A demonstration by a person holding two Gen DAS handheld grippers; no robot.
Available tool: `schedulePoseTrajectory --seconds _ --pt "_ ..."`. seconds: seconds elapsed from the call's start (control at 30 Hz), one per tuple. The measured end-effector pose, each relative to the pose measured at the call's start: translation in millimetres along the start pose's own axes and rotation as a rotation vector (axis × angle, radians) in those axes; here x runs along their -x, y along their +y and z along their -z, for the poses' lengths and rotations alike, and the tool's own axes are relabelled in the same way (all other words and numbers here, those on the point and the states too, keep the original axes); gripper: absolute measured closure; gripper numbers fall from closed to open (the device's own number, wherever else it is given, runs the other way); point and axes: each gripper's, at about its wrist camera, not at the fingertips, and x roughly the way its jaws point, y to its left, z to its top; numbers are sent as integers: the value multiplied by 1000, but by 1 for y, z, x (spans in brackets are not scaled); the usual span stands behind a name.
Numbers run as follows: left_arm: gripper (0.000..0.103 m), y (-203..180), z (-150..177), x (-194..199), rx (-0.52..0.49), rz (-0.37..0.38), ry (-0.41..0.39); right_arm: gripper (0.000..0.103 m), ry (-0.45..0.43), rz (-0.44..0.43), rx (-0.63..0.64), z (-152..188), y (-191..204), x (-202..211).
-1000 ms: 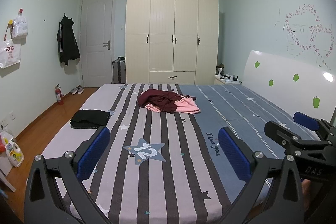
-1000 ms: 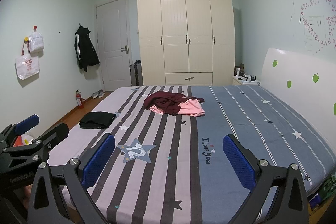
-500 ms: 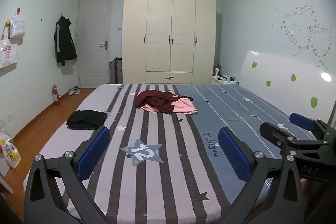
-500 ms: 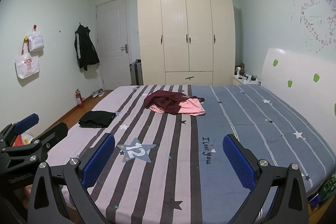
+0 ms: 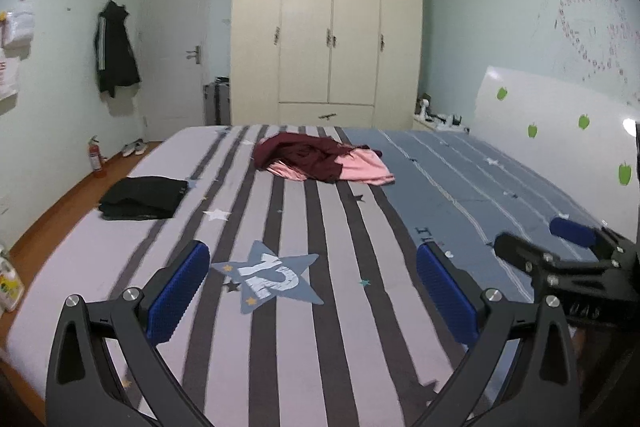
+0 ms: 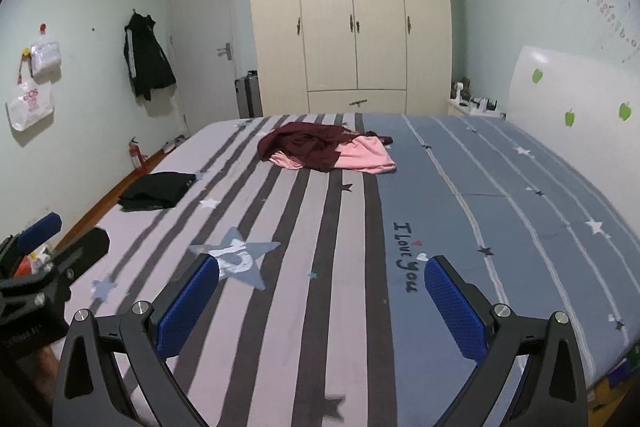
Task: Fold clothes
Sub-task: 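Reach both grippers toward the maroon sweatshirt on the pink garment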
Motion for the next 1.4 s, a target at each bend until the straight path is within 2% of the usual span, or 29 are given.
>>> schedulePoseTrajectory --seconds 0.13,0.27,0.37,0.47,0.6,0.7,0.83,0.9,1.03,1.07,1.3,1.4 --pt "1 15 18 -75 42 27 51 1 11 -7 -25 9 -13 -75" --pt "1 28 20 -128 114 13 172 1 83 -15 -60 8 -26 -128" --pt "1 36 9 -157 147 -32 259 1 121 -33 -85 -3 -34 -147" --pt "1 37 -5 -178 166 -41 316 1 165 -43 -124 -22 -46 -165" --pt "2 41 -26 -212 151 -77 324 1 197 -43 -168 -52 -61 -195" --pt "4 52 -40 -260 124 -82 323 1 194 -34 -166 -71 -67 -229" --pt "4 78 -58 -344 89 -67 298 1 221 -23 -149 -91 -65 -305" --pt "5 92 -67 -390 65 -71 291 1 228 -21 -140 -103 -60 -356" --pt "20 127 -87 -483 47 -86 298 1 260 -7 -134 -125 -46 -450" --pt "20 136 -94 -507 45 -91 301 1 266 -8 -139 -131 -43 -472" --pt "21 185 -123 -643 50 -133 358 1 312 18 -155 -158 -35 -594" --pt "27 186 -129 -681 -17 -164 370 1 339 29 -146 -162 -35 -632"
